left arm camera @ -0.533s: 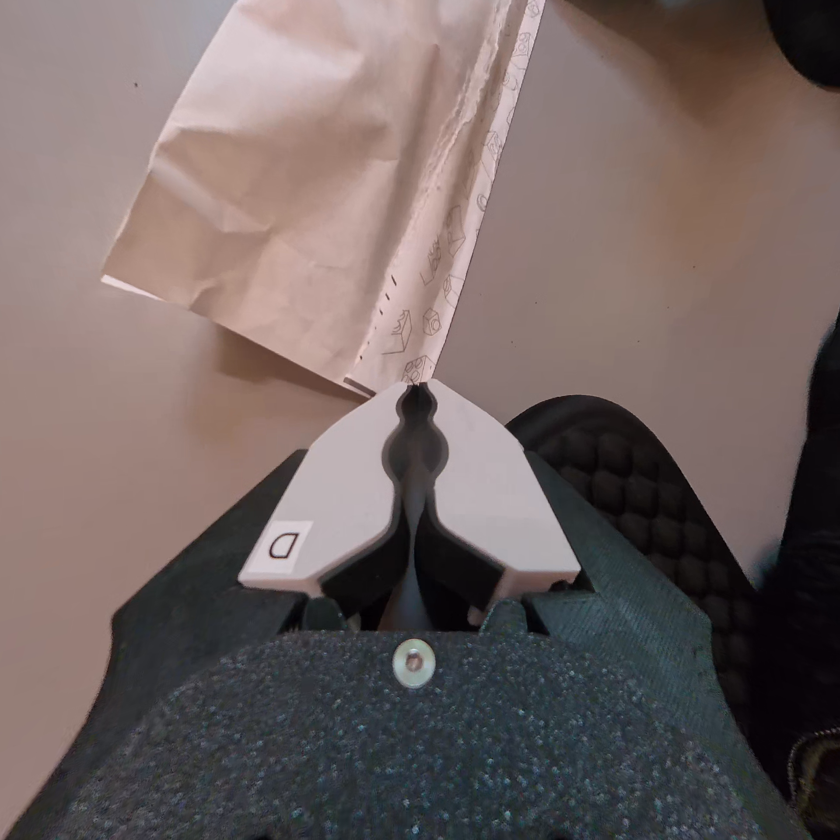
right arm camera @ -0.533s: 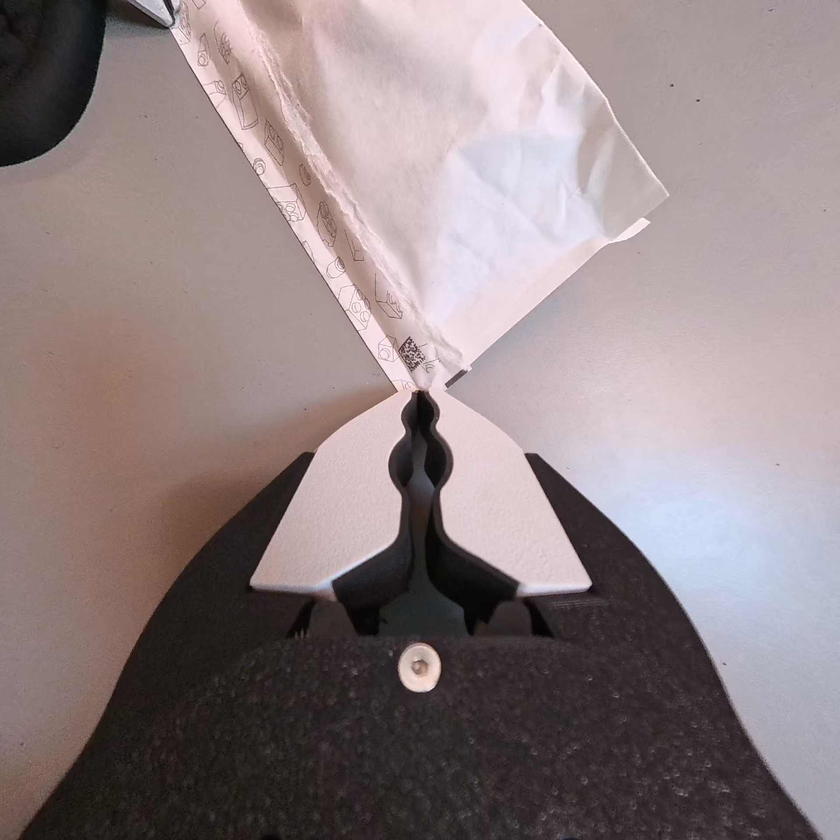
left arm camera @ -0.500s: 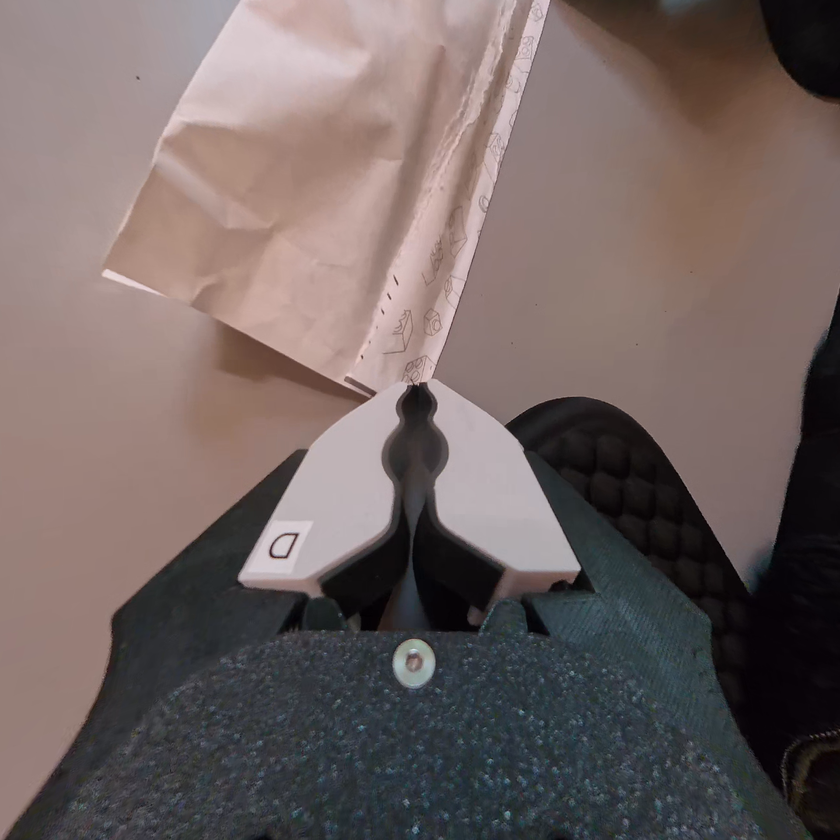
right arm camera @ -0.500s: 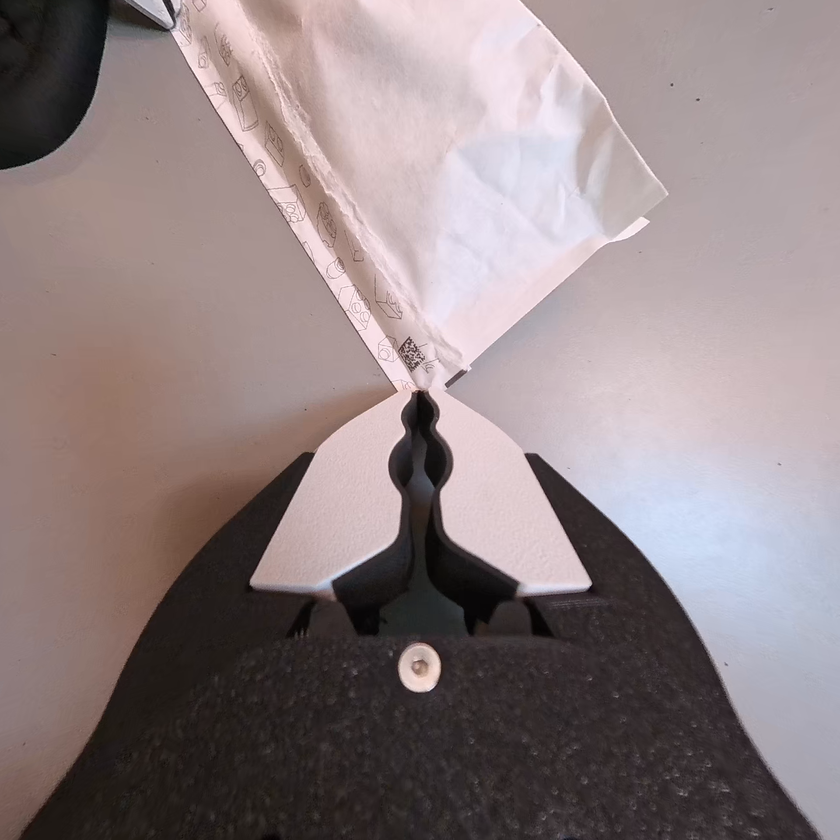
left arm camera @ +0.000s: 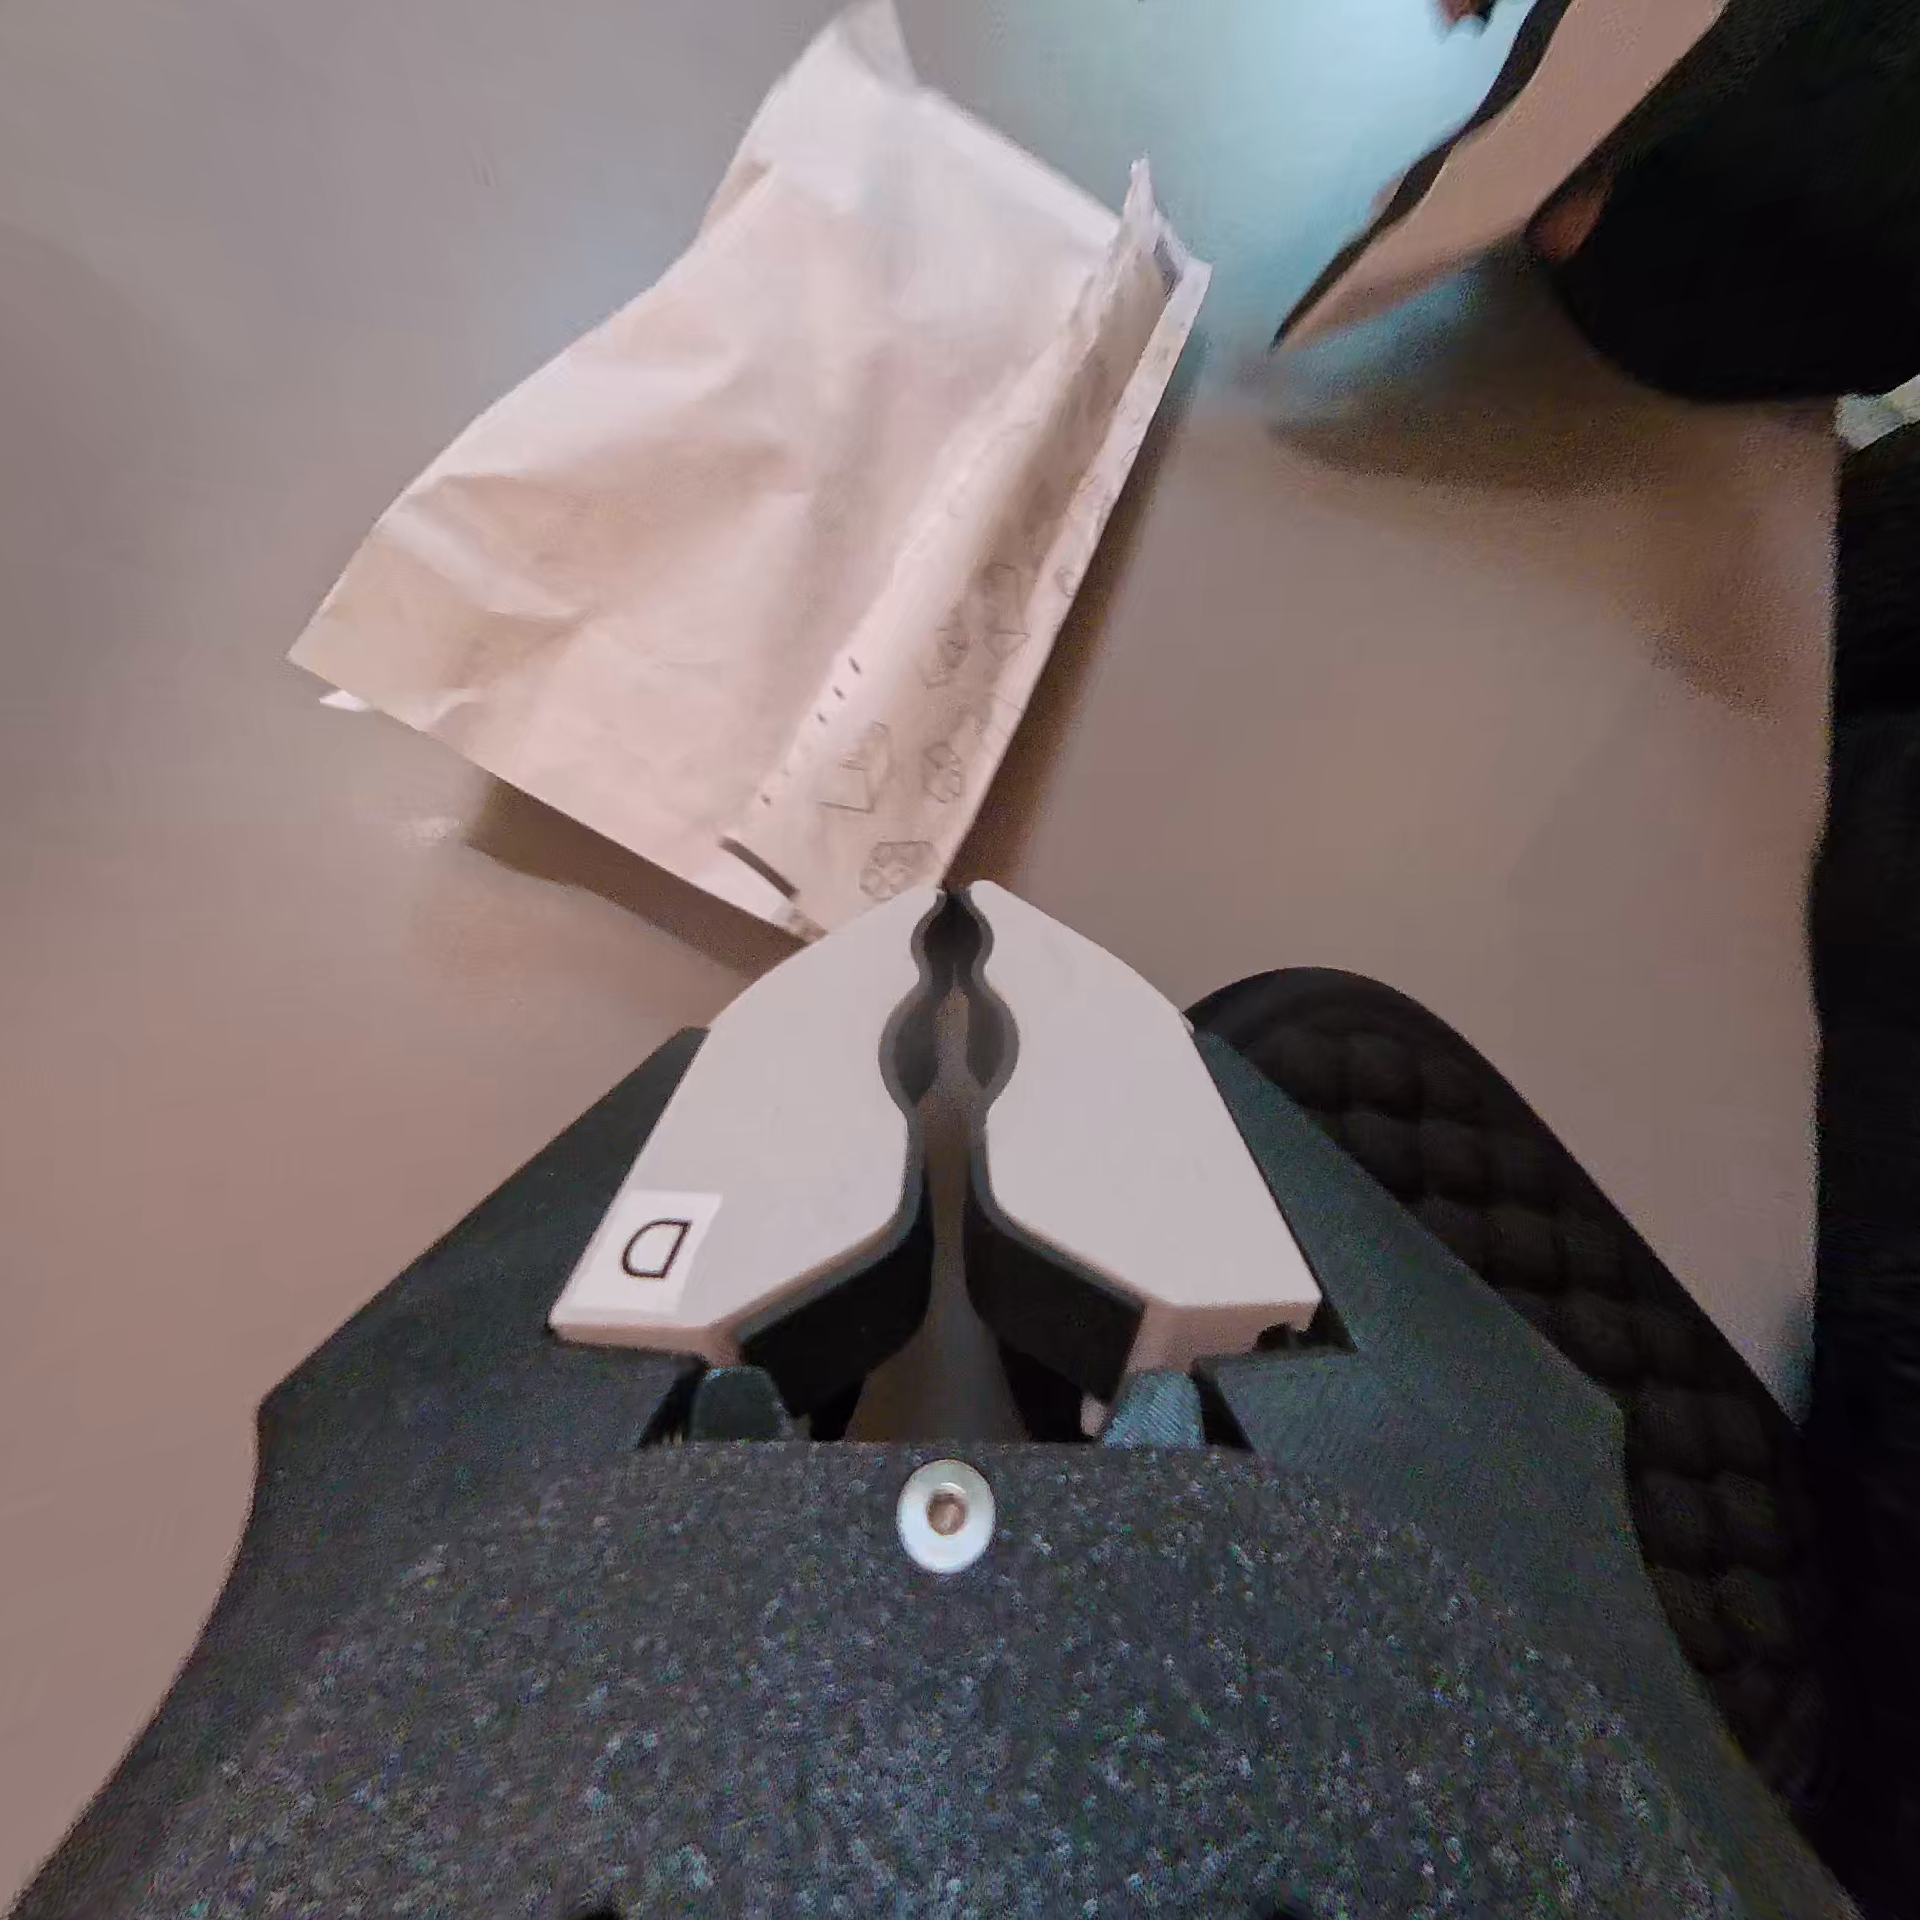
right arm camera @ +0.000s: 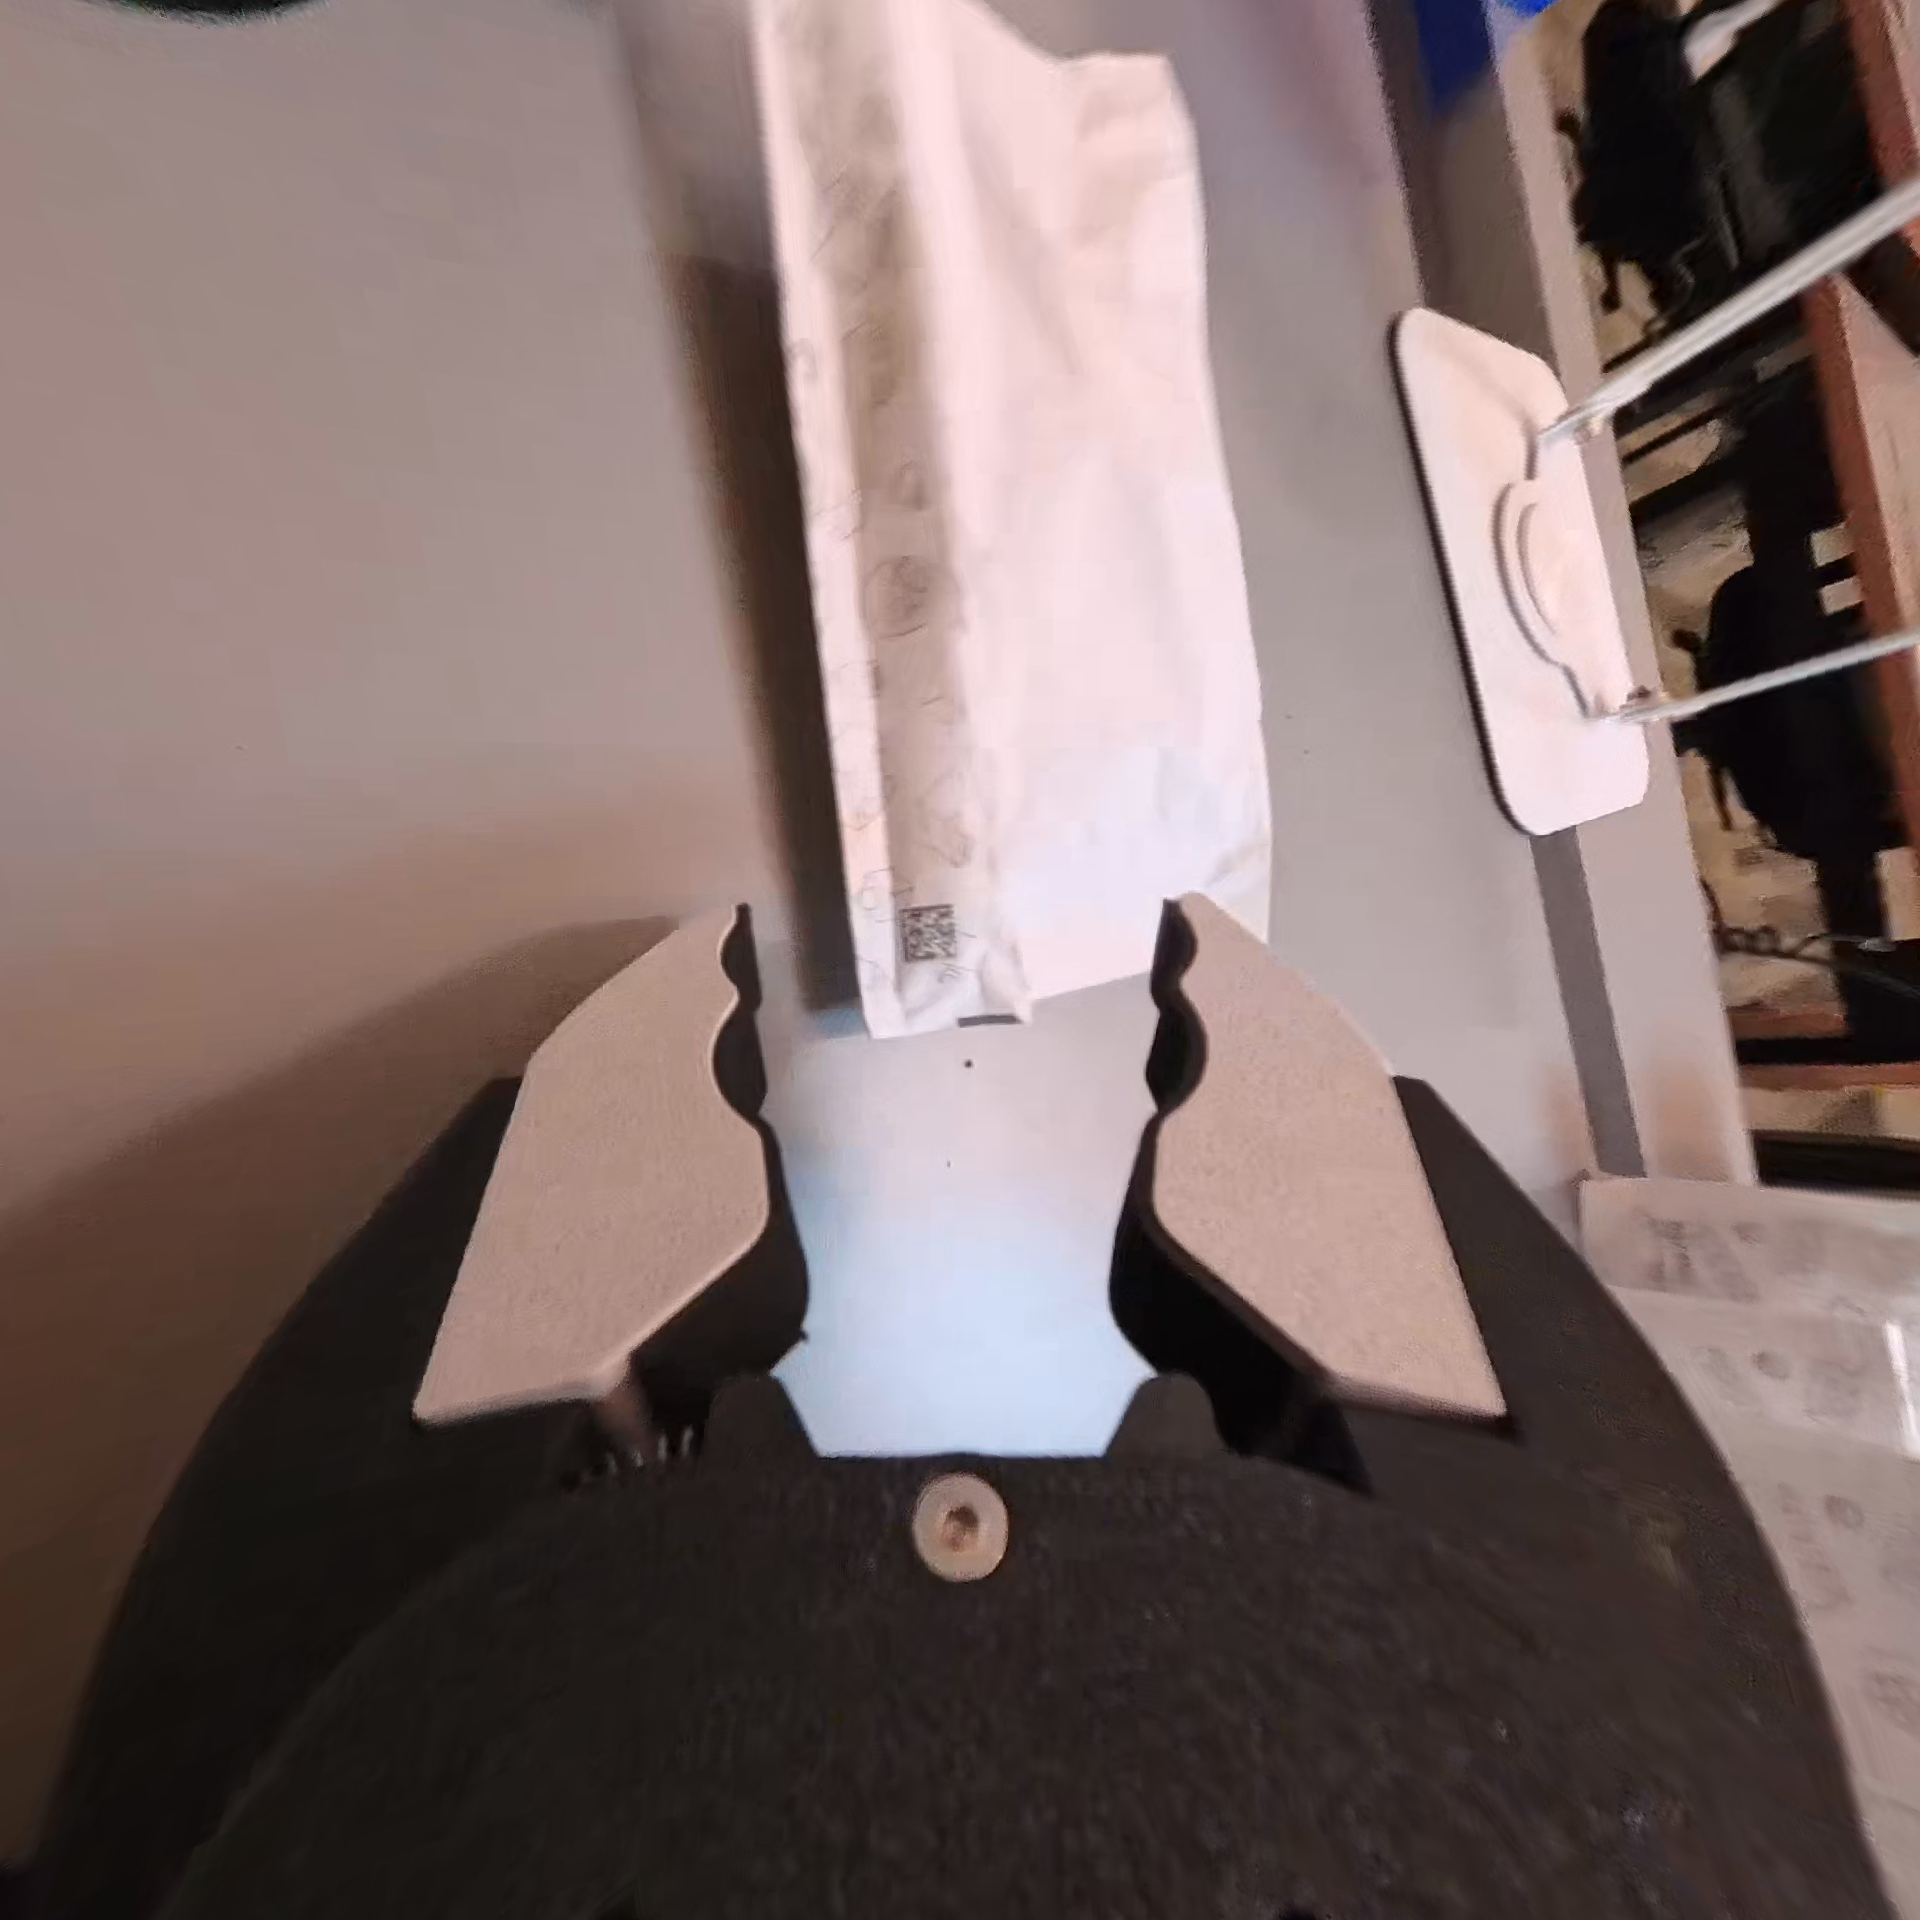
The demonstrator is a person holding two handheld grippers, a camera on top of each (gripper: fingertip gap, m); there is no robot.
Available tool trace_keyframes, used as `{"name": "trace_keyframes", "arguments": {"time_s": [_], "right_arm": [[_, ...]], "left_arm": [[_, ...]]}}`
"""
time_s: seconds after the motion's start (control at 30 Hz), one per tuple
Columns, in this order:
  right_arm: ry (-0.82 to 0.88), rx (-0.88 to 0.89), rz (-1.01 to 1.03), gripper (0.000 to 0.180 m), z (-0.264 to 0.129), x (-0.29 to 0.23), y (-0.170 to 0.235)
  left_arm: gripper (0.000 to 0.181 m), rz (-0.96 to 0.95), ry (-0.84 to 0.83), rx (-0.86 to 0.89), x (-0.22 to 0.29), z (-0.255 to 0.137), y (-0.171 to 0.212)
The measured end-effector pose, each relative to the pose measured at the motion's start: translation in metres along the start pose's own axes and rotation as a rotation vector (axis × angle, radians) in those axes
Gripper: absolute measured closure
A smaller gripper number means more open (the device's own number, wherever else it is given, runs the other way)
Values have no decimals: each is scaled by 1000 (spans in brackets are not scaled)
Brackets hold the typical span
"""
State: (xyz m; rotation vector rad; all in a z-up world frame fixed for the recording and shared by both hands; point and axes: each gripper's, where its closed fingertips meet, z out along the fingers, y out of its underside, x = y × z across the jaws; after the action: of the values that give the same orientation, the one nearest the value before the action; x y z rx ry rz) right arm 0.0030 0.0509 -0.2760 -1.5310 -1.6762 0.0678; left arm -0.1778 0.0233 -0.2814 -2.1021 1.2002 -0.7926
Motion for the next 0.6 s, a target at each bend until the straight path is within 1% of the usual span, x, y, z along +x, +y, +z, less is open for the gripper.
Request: {"name": "trace_keyframes", "arguments": {"time_s": [0.07,0.13,0.17,0.27,0.3,0.33,0.37,0.43,0.5,0.6], "right_arm": [[52,-12,-126,114,7,-5,-5],[121,35,-195,132,9,-4,-19],[146,50,-218,137,9,-4,-24],[137,39,-247,140,14,-13,-32],[123,32,-248,140,17,-19,-35],[118,22,-257,140,20,-24,-37],[123,6,-271,140,24,-27,-39],[135,-20,-288,141,31,-29,-42],[130,-35,-280,143,38,-31,-45],[173,-73,-299,147,47,-26,-47]], "left_arm": [[181,23,-11,57,0,-8,-9],[181,59,-37,102,-2,-14,-15],[181,75,-46,130,-2,-17,-20],[181,99,-47,231,1,-28,-34],[173,106,-53,269,2,-33,-40],[115,100,-65,312,1,-36,-48],[103,90,-75,294,-1,-38,-47],[90,104,-134,300,-5,-40,-50],[92,113,-156,312,-5,-40,-53],[97,125,-196,315,-9,-42,-54]]}}
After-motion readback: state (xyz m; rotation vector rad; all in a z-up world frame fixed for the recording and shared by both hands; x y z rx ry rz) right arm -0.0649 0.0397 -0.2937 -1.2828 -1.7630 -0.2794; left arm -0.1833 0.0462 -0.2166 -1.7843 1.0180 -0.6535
